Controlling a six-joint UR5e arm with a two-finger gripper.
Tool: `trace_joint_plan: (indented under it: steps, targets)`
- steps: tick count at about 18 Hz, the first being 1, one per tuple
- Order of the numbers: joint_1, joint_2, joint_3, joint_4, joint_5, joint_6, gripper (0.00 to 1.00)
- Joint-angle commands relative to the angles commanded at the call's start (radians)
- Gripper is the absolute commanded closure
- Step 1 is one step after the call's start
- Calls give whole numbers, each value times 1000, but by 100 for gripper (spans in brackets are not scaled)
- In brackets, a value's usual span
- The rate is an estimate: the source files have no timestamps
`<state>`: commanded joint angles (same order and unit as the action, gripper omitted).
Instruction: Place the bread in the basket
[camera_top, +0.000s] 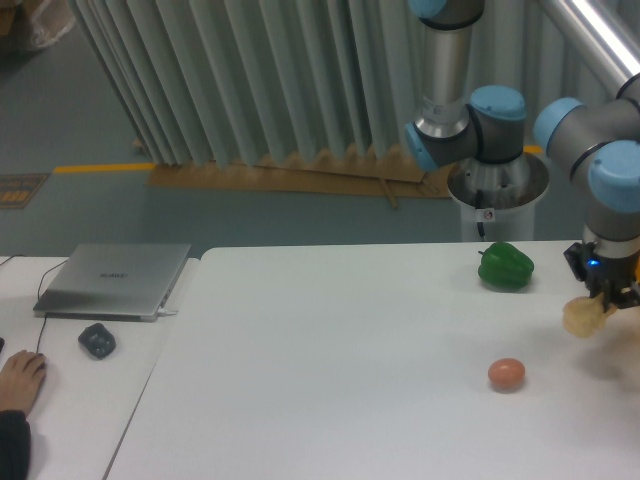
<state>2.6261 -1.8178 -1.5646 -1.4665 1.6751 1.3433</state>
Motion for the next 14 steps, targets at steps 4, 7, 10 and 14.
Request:
trace_joint_plan:
  steps: [4,7,10,14]
  targets:
    - [25,-1,3,3,5,112,72]
    - [103,-1,5,6,5,304,72]
    - [169,-8,8,9,8,420,71]
    - [221,-6,11,8,0,528,70]
